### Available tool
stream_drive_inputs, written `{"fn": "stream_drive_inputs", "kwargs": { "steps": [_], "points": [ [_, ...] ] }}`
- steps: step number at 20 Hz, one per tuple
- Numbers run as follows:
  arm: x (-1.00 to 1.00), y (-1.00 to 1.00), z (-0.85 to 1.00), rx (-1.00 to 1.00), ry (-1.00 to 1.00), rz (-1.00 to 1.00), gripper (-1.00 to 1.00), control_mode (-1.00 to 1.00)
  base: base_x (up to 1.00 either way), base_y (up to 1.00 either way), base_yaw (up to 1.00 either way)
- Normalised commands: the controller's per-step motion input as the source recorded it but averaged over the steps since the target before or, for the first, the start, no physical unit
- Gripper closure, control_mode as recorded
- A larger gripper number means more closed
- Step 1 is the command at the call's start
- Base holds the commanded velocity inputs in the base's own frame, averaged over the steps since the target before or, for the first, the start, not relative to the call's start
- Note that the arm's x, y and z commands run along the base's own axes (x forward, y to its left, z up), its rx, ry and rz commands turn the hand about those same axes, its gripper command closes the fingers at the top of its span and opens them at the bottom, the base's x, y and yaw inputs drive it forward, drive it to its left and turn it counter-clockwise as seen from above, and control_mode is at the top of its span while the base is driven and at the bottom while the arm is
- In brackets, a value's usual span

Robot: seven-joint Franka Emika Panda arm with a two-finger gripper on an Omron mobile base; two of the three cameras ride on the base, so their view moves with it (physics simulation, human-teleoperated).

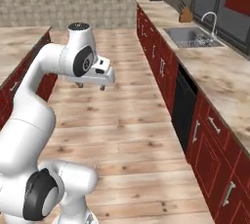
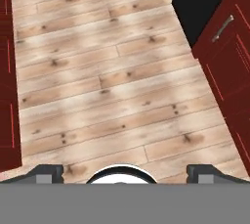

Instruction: Pick the cup and bowl from the counter and place them on the counter next to the sink.

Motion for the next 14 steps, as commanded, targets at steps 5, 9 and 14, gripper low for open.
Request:
{"fn": "stream_drive_inputs", "kwargs": {
  "steps": [5,9,14],
  "points": [
    [0.0,0.0,0.0,0.0,0.0,0.0,-1.0,1.0,1.0,-0.65,0.55],
    [0.0,0.0,0.0,0.0,0.0,0.0,-1.0,1.0,1.0,-0.66,0.28],
    [0.0,0.0,0.0,0.0,0.0,0.0,-1.0,1.0,1.0,-0.58,0.32]
  ]
}}
